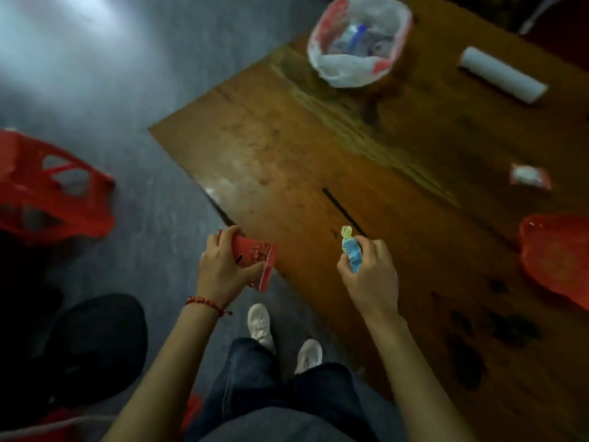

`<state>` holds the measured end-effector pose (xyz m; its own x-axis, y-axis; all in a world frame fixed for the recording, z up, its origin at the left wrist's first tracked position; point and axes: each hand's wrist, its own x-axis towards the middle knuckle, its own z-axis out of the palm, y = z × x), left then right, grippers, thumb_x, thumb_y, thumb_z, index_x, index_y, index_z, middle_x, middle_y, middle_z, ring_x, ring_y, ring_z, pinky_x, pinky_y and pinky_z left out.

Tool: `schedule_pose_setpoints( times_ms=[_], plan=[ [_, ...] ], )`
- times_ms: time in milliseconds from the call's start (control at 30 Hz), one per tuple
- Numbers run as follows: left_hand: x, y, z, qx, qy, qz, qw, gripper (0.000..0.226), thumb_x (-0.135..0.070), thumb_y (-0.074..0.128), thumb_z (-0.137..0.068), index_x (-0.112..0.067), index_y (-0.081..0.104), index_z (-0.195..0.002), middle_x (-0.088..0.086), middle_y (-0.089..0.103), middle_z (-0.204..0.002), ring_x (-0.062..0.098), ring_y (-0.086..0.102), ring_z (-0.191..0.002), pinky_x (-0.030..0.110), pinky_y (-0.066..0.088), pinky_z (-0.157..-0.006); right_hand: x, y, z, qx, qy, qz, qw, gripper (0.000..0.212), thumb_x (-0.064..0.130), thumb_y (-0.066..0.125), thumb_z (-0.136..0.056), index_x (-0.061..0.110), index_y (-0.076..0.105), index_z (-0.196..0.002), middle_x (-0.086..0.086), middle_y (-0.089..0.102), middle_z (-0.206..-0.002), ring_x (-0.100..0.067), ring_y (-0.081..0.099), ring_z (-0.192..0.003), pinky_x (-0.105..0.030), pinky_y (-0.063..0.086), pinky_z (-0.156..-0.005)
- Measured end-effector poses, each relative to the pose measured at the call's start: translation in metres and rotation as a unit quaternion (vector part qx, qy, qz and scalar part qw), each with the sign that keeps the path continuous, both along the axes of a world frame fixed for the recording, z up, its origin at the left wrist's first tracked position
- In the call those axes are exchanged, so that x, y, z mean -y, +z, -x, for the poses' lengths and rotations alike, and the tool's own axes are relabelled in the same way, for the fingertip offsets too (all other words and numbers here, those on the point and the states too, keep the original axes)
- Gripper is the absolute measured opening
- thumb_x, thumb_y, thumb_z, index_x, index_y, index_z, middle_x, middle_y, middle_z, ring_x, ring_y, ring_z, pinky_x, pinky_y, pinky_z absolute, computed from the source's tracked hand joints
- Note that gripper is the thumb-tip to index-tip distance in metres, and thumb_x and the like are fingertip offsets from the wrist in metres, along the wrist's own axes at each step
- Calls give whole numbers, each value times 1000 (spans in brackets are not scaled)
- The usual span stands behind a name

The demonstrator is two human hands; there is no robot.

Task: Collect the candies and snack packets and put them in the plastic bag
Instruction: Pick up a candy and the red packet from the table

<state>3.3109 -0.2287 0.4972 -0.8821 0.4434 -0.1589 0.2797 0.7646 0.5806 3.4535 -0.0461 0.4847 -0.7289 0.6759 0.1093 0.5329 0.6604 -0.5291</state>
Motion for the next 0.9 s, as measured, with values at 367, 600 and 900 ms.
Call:
schedule_pose_setpoints(
  times_ms=[367, 600, 900],
  plan=[
    [140, -2, 57, -41, 225, 13, 973, 78, -27, 86, -57, -5, 49, -123, 21, 50, -109, 36, 54, -92, 42, 45, -80, 98, -4, 155, -22, 254, 5, 967, 37, 11, 72, -75, 1, 58, -107, -15, 57, -88, -23, 55, -74, -29, 48, -59],
    [201, 1, 128, -53, 290, 11, 955, 77, -27, 86, -56, -8, 50, -122, 18, 50, -105, 34, 55, -88, 41, 45, -78, 157, -4, 252, -39, 311, -6, 949, 37, 12, 72, -74, -1, 58, -106, -16, 57, -87, -25, 55, -74, -34, 51, -62],
    [239, -4, 221, -43, 319, -1, 947, 78, -28, 86, -57, -9, 50, -123, 17, 49, -106, 31, 54, -92, 36, 43, -79, 187, -2, 362, -43, 324, 8, 945, 37, 13, 70, -77, -1, 57, -110, -16, 58, -92, -21, 53, -75, -29, 49, -61]
  ],
)
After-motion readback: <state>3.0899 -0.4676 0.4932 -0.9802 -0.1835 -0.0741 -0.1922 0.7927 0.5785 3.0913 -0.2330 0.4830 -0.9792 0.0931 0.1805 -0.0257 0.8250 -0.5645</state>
